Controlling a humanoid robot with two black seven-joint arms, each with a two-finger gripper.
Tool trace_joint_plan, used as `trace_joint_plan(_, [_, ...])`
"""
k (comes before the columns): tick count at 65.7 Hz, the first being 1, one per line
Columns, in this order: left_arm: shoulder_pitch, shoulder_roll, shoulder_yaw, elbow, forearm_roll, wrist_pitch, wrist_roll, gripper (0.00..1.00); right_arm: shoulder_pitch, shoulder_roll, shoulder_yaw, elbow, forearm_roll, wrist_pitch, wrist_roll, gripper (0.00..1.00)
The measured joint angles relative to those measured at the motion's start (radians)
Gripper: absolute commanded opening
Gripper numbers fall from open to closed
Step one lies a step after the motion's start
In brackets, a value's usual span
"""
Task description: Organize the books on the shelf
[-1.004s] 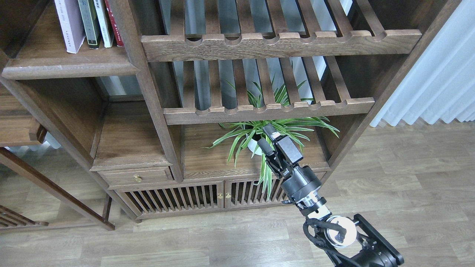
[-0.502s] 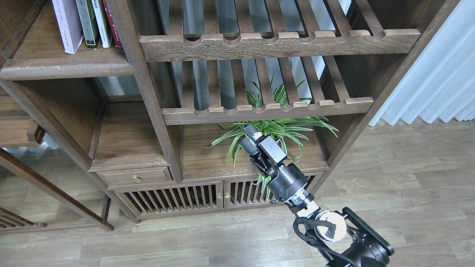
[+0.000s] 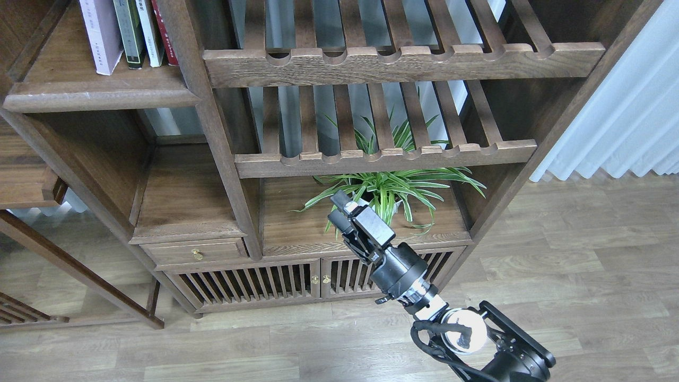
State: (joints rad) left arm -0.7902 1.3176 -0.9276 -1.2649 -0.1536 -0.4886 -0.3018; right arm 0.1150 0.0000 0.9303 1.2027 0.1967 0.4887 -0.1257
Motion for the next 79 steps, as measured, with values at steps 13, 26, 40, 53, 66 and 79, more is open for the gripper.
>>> trace_joint_plan(13, [-0.002, -0.068, -0.033, 0.002, 0.078, 0.000, -0.035, 0.00, 0.000, 0.000, -0.007, 0.000, -0.007, 0.000, 0.000, 0.94])
trace_joint_plan(26, [-0.001, -0.129, -0.037, 0.010, 0.152, 0.038, -0.075, 0.00, 0.002, 0.000, -0.009, 0.001, -0.025, 0.000, 0.000, 0.94])
trace_joint_plan(40, [0.001, -0.186, -0.030, 0.029, 0.196, 0.157, -0.100, 0.00, 0.025, 0.000, -0.009, 0.004, -0.043, 0.000, 0.000, 0.94])
trace_joint_plan(53, [-0.002, -0.292, -0.033, 0.041, 0.271, 0.261, -0.112, 0.00, 0.028, 0.000, -0.009, 0.001, -0.044, 0.000, 0.000, 0.94])
trace_joint_plan(66, [-0.011, -0.397, -0.039, 0.045, 0.331, 0.332, -0.113, 0.00, 0.037, 0.000, -0.007, 0.001, -0.044, 0.000, 0.000, 0.94])
trace_joint_plan(79, [-0.014, -0.478, -0.047, 0.057, 0.391, 0.414, -0.113, 0.00, 0.040, 0.000, -0.007, 0.000, -0.044, 0.000, 0.000, 0.94])
